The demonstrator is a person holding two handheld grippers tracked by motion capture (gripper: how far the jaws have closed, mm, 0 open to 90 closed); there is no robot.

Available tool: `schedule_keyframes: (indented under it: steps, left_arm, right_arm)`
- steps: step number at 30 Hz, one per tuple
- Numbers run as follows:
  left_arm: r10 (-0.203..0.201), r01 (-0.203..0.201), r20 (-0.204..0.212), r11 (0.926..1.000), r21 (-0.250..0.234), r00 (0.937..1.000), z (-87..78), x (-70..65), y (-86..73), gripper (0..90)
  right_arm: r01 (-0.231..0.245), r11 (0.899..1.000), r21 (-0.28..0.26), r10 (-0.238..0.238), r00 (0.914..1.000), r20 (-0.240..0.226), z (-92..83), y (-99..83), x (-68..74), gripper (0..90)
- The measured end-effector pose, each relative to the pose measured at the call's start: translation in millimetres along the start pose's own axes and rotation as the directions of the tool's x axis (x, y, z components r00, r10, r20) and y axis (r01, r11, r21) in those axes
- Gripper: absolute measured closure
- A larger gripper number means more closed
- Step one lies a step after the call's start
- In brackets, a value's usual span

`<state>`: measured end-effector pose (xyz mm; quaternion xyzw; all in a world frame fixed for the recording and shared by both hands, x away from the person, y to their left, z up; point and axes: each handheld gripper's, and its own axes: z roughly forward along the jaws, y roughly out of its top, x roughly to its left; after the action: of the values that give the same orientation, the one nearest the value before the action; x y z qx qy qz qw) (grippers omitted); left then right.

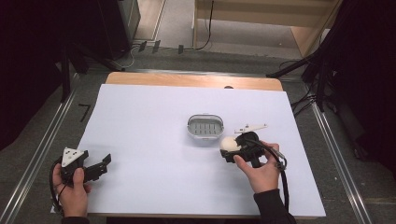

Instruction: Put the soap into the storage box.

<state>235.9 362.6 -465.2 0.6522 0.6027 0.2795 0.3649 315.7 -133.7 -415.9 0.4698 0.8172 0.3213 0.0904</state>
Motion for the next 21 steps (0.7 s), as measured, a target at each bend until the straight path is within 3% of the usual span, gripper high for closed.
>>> schedule_keyframes:
  steps: [21]
  left_arm:
    - [-0.002, 0.002, 0.0, 1.0, 0.0, 1.0, -0.2, 0.1, 0.0, 13.8]
  right_arm:
    - [0.017, 1.0, -0.004, -0.017, 0.9998, -0.009, 7.0, 28.5, 7.1, 25.7]
